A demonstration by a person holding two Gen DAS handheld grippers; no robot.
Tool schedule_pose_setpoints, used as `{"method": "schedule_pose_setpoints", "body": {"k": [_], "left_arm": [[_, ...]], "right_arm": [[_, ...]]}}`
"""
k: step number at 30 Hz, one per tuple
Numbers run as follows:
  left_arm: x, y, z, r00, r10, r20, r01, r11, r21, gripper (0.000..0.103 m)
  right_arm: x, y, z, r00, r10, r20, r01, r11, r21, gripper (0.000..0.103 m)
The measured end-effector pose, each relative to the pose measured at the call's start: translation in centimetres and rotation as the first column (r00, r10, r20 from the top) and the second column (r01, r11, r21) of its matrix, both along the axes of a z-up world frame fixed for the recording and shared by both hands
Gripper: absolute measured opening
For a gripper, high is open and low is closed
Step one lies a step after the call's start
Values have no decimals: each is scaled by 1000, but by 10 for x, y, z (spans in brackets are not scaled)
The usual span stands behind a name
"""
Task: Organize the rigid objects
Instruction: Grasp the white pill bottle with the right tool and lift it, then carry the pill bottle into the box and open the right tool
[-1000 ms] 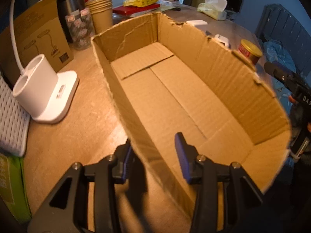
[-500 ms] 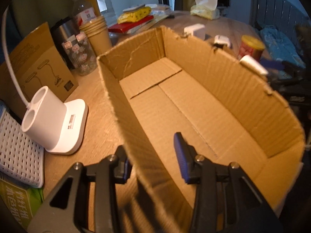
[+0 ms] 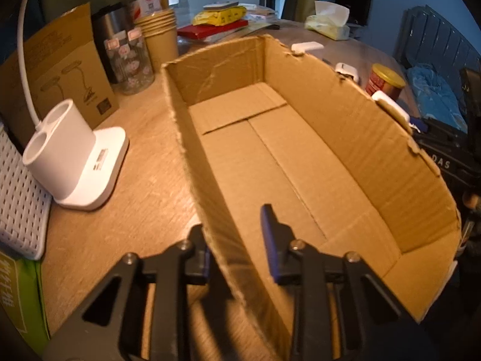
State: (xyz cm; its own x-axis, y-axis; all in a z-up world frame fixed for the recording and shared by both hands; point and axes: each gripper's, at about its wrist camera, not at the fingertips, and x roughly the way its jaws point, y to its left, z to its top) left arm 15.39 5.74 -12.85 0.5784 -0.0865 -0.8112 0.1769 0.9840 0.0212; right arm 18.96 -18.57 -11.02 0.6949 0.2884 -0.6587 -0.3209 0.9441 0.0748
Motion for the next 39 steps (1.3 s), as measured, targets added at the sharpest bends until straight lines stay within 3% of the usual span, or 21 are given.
{"method": "schedule_pose_setpoints", "body": {"k": [1, 19, 28, 39], "left_arm": [[0, -1, 0, 1000, -2, 11, 2, 1000, 11, 14], [-5, 0, 1, 994, 77, 81, -77, 997, 0, 13], [-6, 0, 1, 993, 87, 83, -88, 996, 1, 13], [-6, 0, 1, 993, 88, 83, -88, 996, 2, 13]], "right_arm": [[-1, -1, 1, 1000, -1, 0, 1, 1000, 7, 45], [-38, -3, 37, 996, 6, 84, -12, 998, 68, 45], [-70, 23, 81, 981, 89, 173, -101, 993, 65, 45], [-86, 72, 89, 957, 230, 174, -241, 969, 47, 45]]}}
